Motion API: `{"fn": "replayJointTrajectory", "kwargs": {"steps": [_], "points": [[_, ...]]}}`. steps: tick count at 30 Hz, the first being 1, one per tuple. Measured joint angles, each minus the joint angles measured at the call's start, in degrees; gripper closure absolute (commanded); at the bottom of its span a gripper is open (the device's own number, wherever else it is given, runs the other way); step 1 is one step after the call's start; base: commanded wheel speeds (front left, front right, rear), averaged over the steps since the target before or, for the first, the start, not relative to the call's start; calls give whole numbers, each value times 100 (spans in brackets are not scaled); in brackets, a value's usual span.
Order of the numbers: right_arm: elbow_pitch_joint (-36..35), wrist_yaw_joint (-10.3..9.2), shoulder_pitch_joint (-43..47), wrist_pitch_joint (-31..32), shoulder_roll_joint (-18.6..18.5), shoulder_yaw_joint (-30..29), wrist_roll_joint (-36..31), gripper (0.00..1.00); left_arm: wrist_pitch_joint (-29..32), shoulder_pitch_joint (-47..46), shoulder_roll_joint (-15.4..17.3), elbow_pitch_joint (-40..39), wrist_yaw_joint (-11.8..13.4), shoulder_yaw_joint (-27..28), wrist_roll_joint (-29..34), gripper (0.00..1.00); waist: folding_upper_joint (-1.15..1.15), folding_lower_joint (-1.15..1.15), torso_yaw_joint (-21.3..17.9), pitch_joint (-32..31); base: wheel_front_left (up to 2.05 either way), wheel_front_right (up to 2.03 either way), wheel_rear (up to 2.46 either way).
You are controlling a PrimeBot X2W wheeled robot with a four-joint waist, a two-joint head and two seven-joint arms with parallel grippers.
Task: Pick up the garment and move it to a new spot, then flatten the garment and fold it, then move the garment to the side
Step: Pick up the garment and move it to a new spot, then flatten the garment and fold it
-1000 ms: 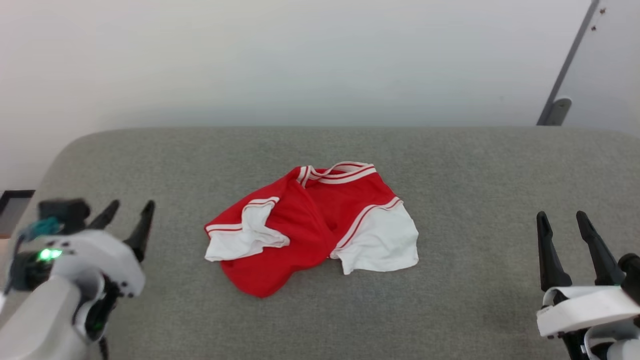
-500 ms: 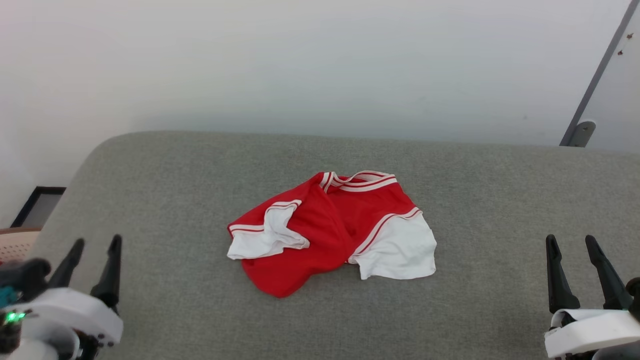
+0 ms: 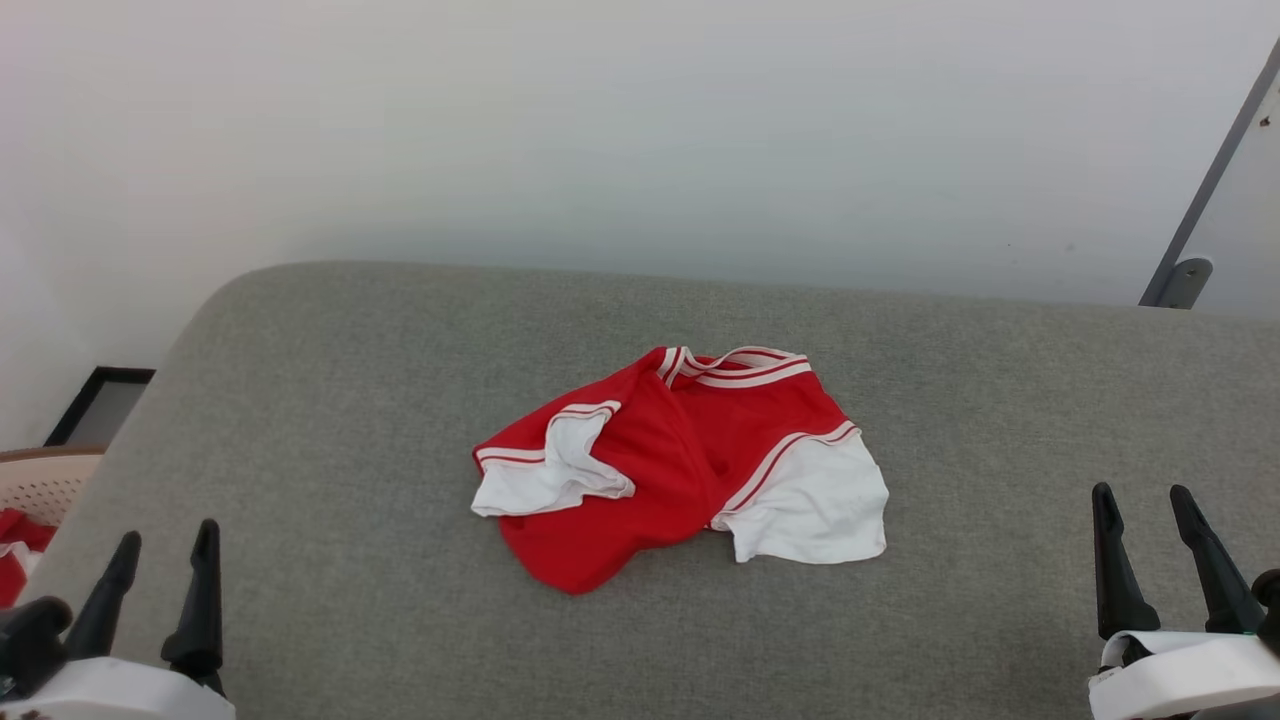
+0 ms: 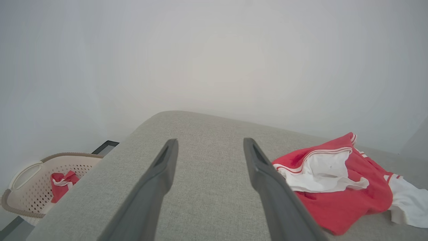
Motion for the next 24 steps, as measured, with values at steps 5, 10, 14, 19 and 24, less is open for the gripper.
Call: {"fn": "replayJointTrajectory", "kwargs": {"steps": [5, 10, 14, 19, 24], "points": [[9, 0, -3, -7, -29, 26, 13, 0, 0, 106, -66, -65, -53, 127, 74, 0, 0, 0, 7, 9, 0, 0, 0], [15, 0, -3, -8, -37, 41, 15, 0, 0, 139, -102, -90, -92, 168, 132, 0, 0, 0, 10, 30, 0, 0, 0], [16, 0, -3, -14, -42, 45, 15, 0, 0, 143, -113, -94, -119, 172, 148, 0, 0, 0, 14, 45, 0, 0, 0], [11, 0, -5, -14, -41, 59, 12, 0, 135, 101, -107, -141, -154, 103, 143, 0, 0, 0, 13, 80, 0, 0, 0], [9, 0, -73, -11, -51, 102, 4, 0, 584, -284, -35, -216, -253, -21, 27, 0, 0, 0, -12, 151, 0, 0, 0]]}}
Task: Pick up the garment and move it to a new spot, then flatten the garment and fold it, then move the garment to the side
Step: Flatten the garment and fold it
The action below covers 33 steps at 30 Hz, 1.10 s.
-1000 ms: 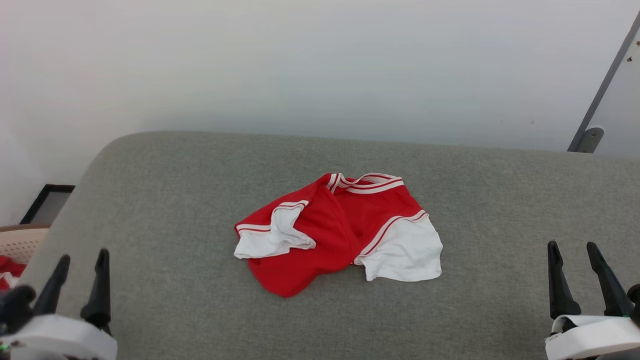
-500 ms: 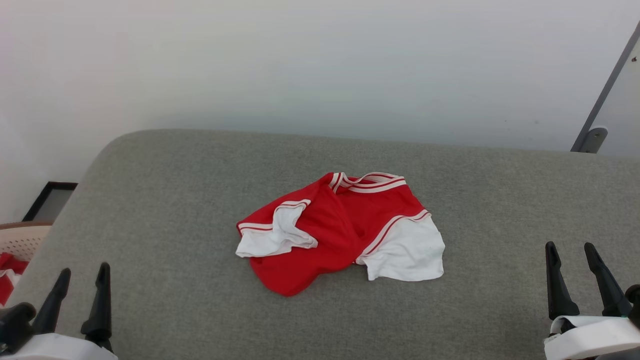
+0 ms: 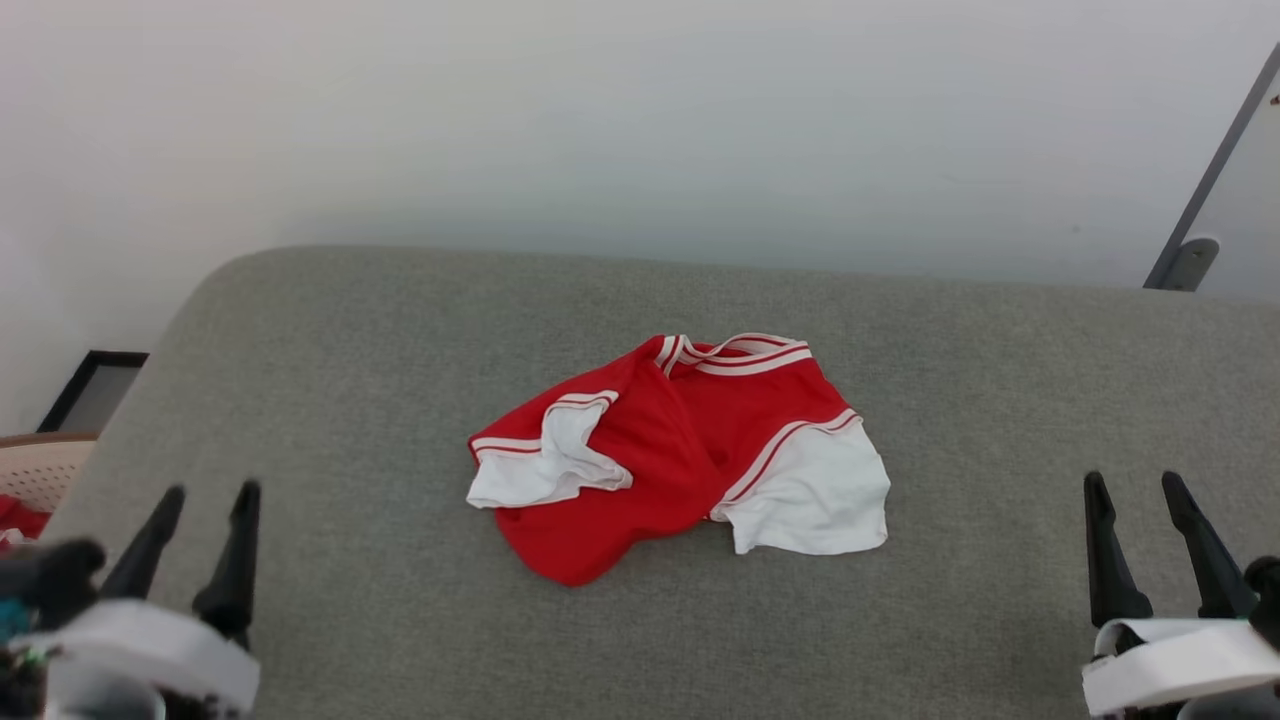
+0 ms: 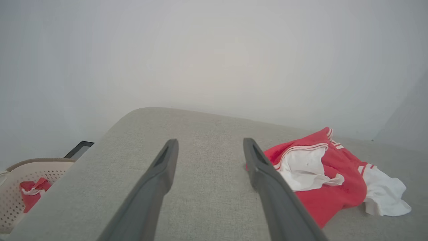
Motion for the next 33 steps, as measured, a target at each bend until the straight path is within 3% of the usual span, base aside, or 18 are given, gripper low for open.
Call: {"fn": "replayJointTrajectory", "kwargs": {"steps": [8, 16, 27, 33], "points": [[8, 0, -224, 5, -3, 164, -47, 0, 1096, -1102, 110, -113, -220, -371, -204, 0, 0, 0, -178, 142, 0, 0, 0], [64, 0, -439, -45, 32, 308, -48, 0, 2518, -2293, 4, 89, -354, -975, -375, 0, 0, 0, -466, 329, 0, 0, 0], [143, 0, -621, -104, 155, 346, -55, 0, 4205, -3120, -318, 608, -203, -1731, -481, 0, 0, 0, -877, 726, 0, 0, 0], [158, 0, -715, -126, 237, 345, -62, 0, 4592, -3206, -299, 961, -144, -1965, -402, 0, 0, 0, -1068, 946, 0, 0, 0]]}}
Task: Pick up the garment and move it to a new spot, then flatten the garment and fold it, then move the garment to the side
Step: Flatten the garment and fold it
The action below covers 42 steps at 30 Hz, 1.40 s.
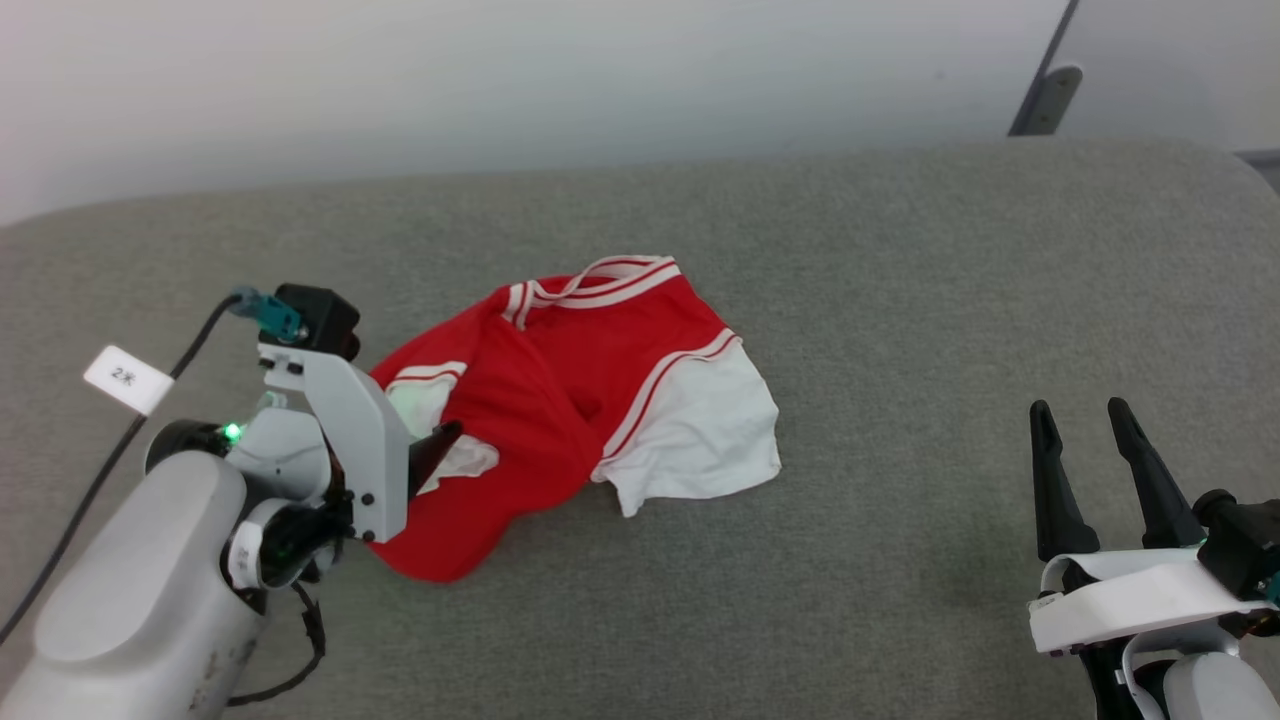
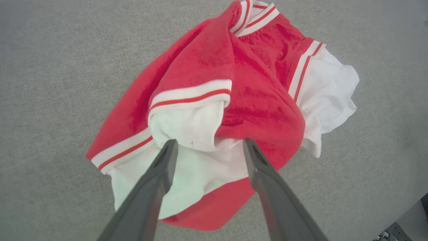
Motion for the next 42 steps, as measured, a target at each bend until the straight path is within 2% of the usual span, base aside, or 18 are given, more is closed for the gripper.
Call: {"fn": "replayJointTrajectory", "kwargs": {"steps": [12, 13, 14, 15, 23, 29, 42], "points": [[-59, 0, -59, -3, 99, -36, -64, 0, -138, -274, -130, 833, 31, -100, 143, 0, 0, 0, -204, 286, 0, 0, 0], [-58, 0, -70, -3, 99, -38, -64, 0, -147, -294, -142, 912, 25, -100, 152, 46, 0, 0, -210, 292, 0, 0, 0], [-57, 0, -86, -3, 101, -43, -64, 0, -174, -310, -166, 975, 20, -88, 137, 76, 0, 0, -213, 295, 0, 0, 0], [-56, 0, -104, -3, 103, -45, -73, 0, -189, -330, -192, 1035, -4, -81, 109, 100, 0, 0, -212, 294, 0, 0, 0], [-57, 0, -103, -3, 96, -88, -89, 0, -183, -455, -242, 1211, -30, -102, 100, 100, 0, 0, -149, 236, 0, 0, 0], [-65, 0, -56, -4, 81, -129, -96, 0, -36, -485, -74, 1022, -38, -81, 62, 100, 0, 0, -46, 187, 0, 0, 0], [-105, 0, 6, -4, 77, -160, -130, 0, 402, -5, 624, -91, 479, 261, -194, 100, 0, 0, 133, 138, 0, 0, 0]]}}
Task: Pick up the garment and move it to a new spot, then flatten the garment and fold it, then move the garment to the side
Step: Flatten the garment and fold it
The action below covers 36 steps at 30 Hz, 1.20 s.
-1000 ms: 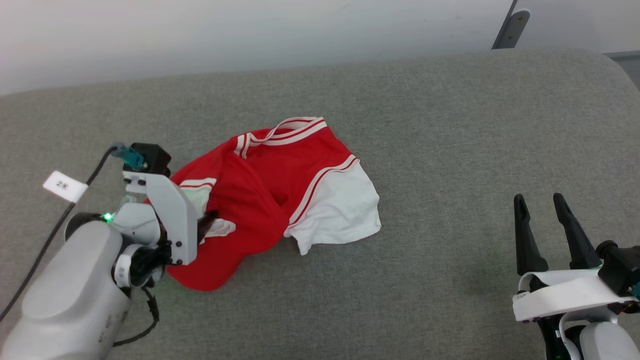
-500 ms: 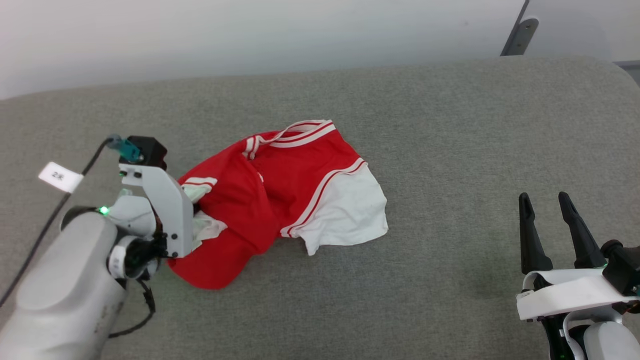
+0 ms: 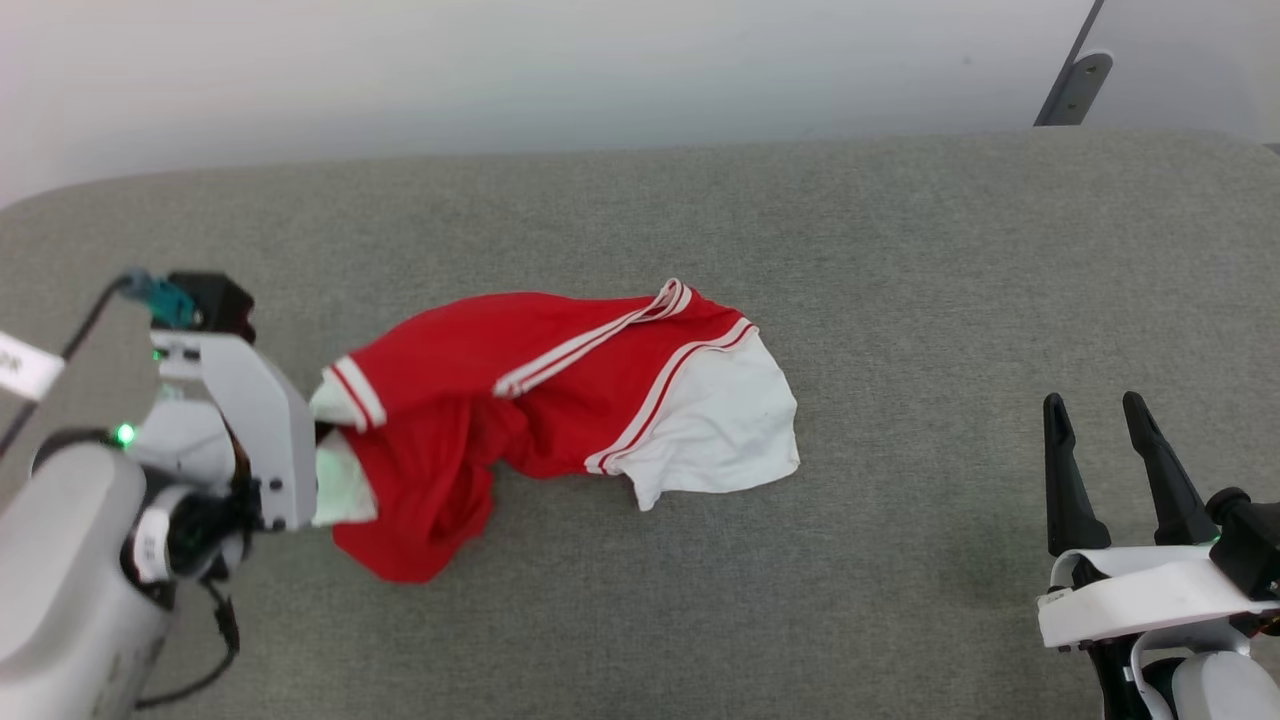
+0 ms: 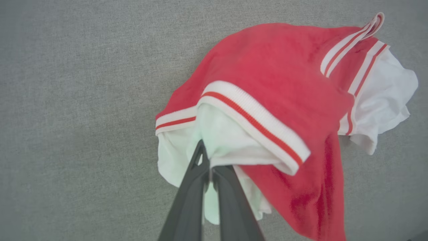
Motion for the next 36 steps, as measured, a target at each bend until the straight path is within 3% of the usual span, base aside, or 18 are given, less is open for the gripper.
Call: {"fn": "replayJointTrajectory", "kwargs": {"steps": [8, 10, 14, 16, 17, 19, 20, 21, 36], "points": [[33, 0, 11, 0, 2, 24, 1, 0, -31, 494, 81, -415, 20, -134, -18, 100, 0, 0, 60, -4, 0, 0, 0], [51, 0, 10, 0, -10, 45, 1, 0, -54, 524, 82, -450, -32, -192, 33, 64, 0, 0, 69, -19, 0, 0, 0], [85, 0, 10, 0, -48, 73, 16, 0, -87, 543, 81, -465, -79, -257, 70, 47, 0, 0, 74, -57, 0, 0, 0], [93, 0, 10, 0, -55, 87, 32, 0, -87, 543, 83, -467, -121, -286, 80, 44, 0, 0, 73, -74, 0, 0, 0], [96, 0, 10, 0, -56, 92, 34, 0, -87, 543, 86, -472, -136, -304, 100, 45, 0, 0, 72, -84, 0, 0, 0], [98, 0, 10, 0, -55, 101, 34, 0, -83, 543, 90, -471, -187, -321, 96, 60, 0, 0, 66, -100, 0, 0, 0], [100, 0, 11, 0, -55, 104, 36, 0, -68, 543, 94, -470, -210, -331, 93, 76, 0, 0, 62, -106, 0, 0, 0], [104, 0, 12, 0, -56, 108, 37, 0, -32, 543, 110, -469, -242, -357, 91, 100, 0, 0, 57, -111, 0, 0, 0], [92, 0, 93, 0, -49, 99, 43, 0, 199, 432, 366, -825, -426, -427, 66, 100, 0, 0, 36, -106, 0, 0, 0]]}}
